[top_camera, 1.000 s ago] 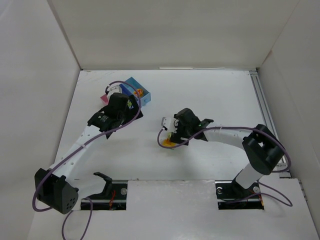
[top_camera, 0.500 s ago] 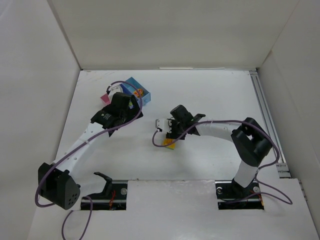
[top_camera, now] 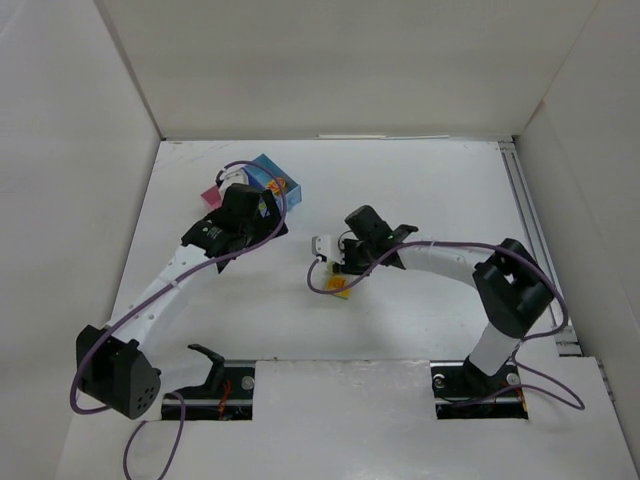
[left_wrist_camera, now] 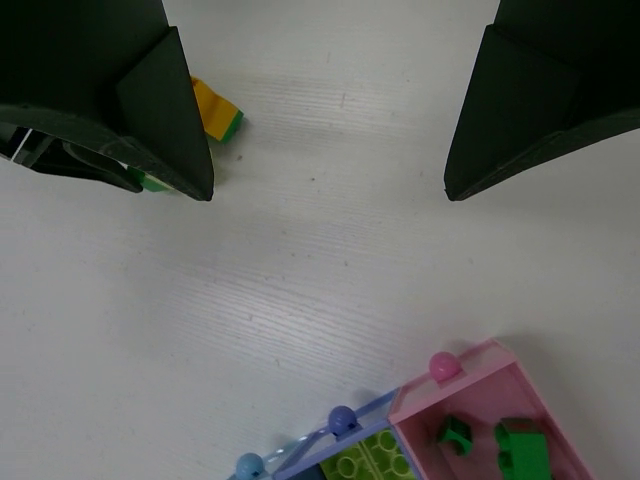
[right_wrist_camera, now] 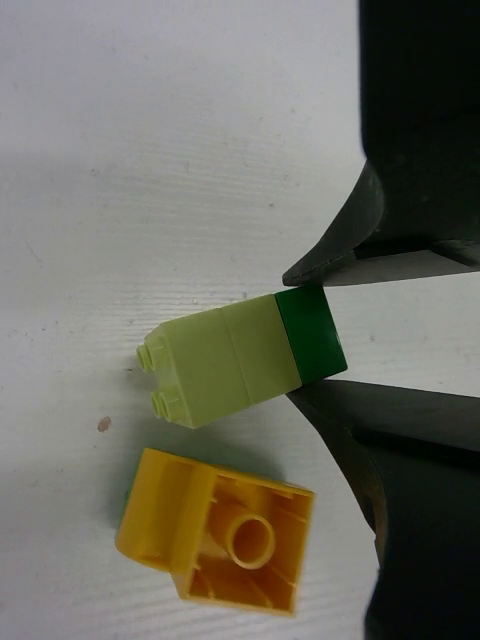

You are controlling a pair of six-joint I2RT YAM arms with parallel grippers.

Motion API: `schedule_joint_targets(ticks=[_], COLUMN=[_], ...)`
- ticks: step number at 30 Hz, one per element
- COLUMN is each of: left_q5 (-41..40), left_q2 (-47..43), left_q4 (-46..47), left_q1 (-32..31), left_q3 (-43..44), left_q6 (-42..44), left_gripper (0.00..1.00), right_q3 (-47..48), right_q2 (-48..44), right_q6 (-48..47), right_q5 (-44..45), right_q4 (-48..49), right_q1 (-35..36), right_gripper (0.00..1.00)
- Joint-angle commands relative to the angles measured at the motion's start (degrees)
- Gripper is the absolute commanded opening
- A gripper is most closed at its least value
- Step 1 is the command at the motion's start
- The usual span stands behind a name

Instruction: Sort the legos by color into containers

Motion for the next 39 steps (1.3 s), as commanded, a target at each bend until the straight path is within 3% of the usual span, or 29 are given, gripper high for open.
schedule_joint_targets(ticks=[1,4,9,13,19,27,34,37,39], left_q5=[5.6,12.2,34.3,45.3,46.7,49.7,49.2,48.7,48.0], left_q2=[-3.8,-5.8,-10.7,-12.1,-10.8,-9.7,-9.1,-7.5,-6.7], left_q4=[3.8,8.1,18.9,29.0,30.7,32.8,32.8,32.1,31.4], left_q1=[-0.1,-0.1,-0.1,-0.1,-0.1,-1.2,-1.7,-1.7,-1.7], left_q3=[1.0,-0.5,-5.1,-9.7,-9.7,-9.7,-9.1,-7.7,-7.7], left_q6=[2.9,5.8,8.2,6.7,5.4,4.4,4.4,4.4,4.4], left_gripper=[1.00,1.00,1.00,1.00,1.00,0.99,0.79,0.66,0.66], right_q3=[-1.4,-2.1,-1.6,-0.9,-0.9,-0.4,0.7,1.2,1.2], right_q2=[-8.3,-14.3,-20.4,-22.2,-24.9,-26.6,-25.0,-24.9,-24.9], right_q6=[0.8,2.8,7.8,10.8,12.8,17.0,19.5,20.1,20.1], right_q5=[-5.9,-7.3,-8.9,-13.2,-19.5,-19.0,-18.4,-15.1,-14.1], right_q4=[3.6,7.3,11.3,12.2,12.2,12.7,13.8,13.8,13.8], right_q1=[-1.5,-2.1,-2.6,-2.6,-2.6,-2.6,-2.6,-1.3,-1.3], right_gripper=[0.00,0.00,0.00,0.00,0.00,0.00,0.00,0.00,0.00])
